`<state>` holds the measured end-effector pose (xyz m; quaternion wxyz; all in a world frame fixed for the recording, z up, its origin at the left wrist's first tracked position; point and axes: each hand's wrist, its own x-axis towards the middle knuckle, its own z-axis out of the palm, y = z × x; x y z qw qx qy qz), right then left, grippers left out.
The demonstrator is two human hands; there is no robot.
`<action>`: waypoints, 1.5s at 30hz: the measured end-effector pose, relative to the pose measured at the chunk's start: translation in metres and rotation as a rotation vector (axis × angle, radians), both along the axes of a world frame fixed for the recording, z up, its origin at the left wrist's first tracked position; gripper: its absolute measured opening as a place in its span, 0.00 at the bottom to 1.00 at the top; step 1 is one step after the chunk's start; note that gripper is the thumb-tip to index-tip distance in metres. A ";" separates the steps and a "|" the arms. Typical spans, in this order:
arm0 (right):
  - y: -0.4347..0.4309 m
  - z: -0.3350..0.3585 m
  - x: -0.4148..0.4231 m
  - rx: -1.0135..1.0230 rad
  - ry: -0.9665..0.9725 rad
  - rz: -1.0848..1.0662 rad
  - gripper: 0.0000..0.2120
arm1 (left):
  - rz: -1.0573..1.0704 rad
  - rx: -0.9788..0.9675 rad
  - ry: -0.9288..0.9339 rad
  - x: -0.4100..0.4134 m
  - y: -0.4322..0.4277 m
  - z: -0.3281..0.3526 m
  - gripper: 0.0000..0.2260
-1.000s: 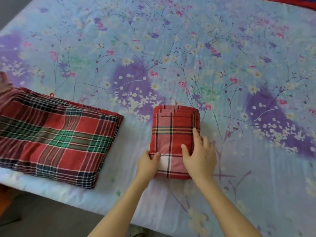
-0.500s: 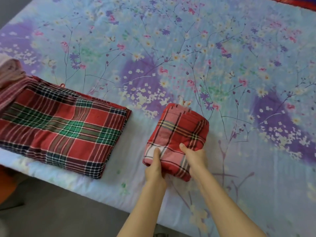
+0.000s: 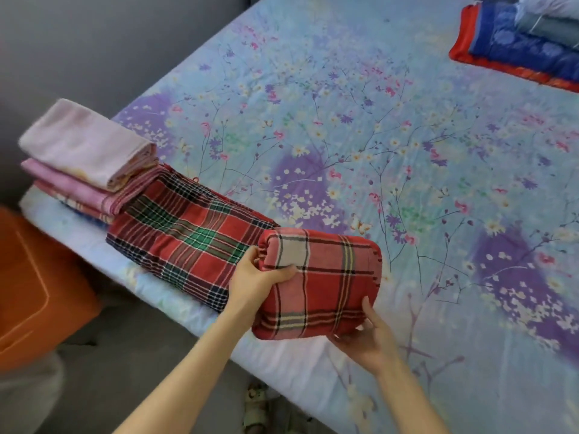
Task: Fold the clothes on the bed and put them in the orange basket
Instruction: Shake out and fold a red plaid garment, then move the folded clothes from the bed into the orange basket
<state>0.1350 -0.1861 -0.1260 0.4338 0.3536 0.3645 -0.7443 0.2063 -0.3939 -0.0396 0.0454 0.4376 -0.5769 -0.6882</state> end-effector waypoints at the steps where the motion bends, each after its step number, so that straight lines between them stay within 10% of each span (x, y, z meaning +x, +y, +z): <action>1: -0.006 0.012 -0.002 -0.052 0.025 0.050 0.45 | -0.013 0.016 0.014 0.003 -0.014 0.017 0.19; 9: -0.107 0.087 0.004 -0.216 0.257 0.441 0.12 | -0.062 0.219 -0.051 0.062 -0.143 0.097 0.23; 17: -0.267 0.132 0.025 -0.450 0.474 0.738 0.40 | 0.117 0.093 -0.134 0.128 -0.289 0.114 0.13; 21: -0.381 0.142 0.041 -0.086 0.711 0.725 0.50 | 0.116 -0.039 -0.136 0.115 -0.383 0.117 0.08; 26: -0.512 0.126 0.032 0.126 0.821 0.436 0.25 | -0.002 -0.369 -0.115 0.065 -0.509 0.114 0.18; 32: -0.604 0.036 0.015 0.334 0.755 0.516 0.56 | -0.158 -0.603 -0.395 0.048 -0.604 0.048 0.21; 35: -0.625 0.058 0.034 0.637 0.717 0.578 0.49 | 0.064 -0.679 -0.460 0.097 -0.606 0.003 0.12; 39: -0.624 0.096 0.056 1.435 1.428 0.608 0.32 | 0.223 -0.549 -0.645 0.179 -0.590 -0.058 0.10; 45: -0.614 0.069 0.102 1.389 2.053 0.765 0.25 | 0.152 -0.253 -0.861 0.266 -0.544 -0.123 0.11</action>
